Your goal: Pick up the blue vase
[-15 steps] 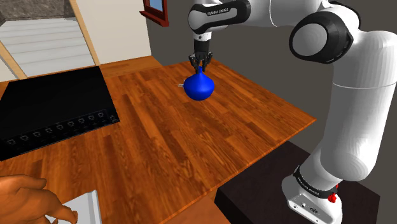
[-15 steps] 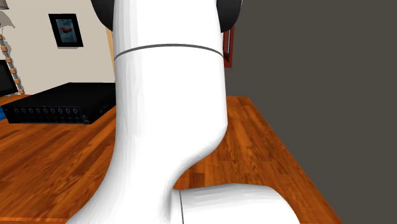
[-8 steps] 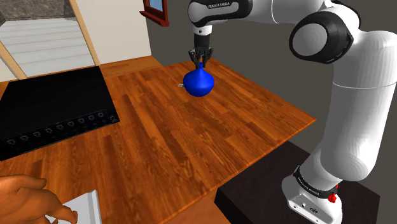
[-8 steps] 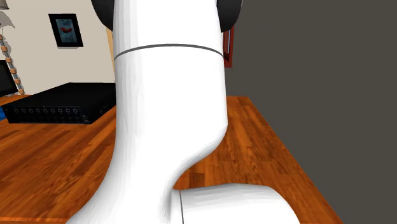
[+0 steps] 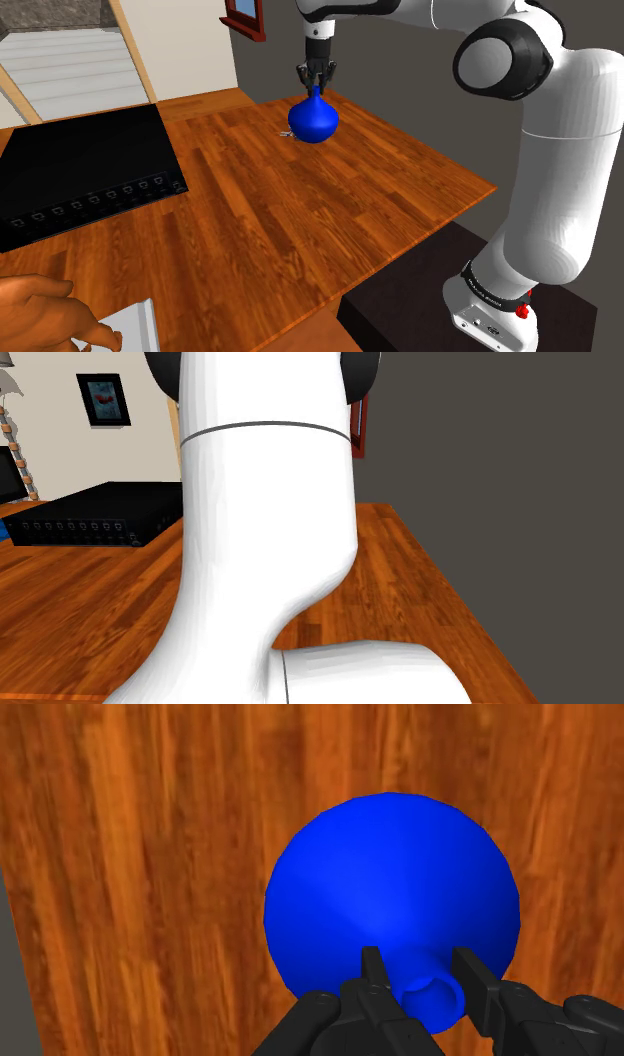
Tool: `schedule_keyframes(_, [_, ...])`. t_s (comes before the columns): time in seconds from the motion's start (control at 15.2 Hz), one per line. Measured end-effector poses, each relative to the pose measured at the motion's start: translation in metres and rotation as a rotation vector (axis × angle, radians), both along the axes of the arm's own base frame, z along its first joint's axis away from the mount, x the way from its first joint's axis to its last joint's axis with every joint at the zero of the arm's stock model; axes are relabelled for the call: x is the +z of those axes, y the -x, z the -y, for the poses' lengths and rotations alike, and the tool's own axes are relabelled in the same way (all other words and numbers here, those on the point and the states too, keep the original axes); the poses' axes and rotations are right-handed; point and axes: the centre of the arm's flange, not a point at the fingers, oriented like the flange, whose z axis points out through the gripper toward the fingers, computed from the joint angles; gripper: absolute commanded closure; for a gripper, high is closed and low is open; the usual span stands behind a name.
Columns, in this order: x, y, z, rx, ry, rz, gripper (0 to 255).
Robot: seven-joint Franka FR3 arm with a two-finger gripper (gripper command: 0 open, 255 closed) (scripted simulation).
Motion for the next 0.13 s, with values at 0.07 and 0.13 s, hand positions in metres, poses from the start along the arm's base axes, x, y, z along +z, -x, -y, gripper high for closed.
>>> schedule_keyframes(0.07, [0.0057,-0.0012,-0.0001,0.000,0.000,0.000,255])
schedule_keyframes(0.13, [0.0090,-0.0008,-0.0003,0.000,0.000,0.000,255])
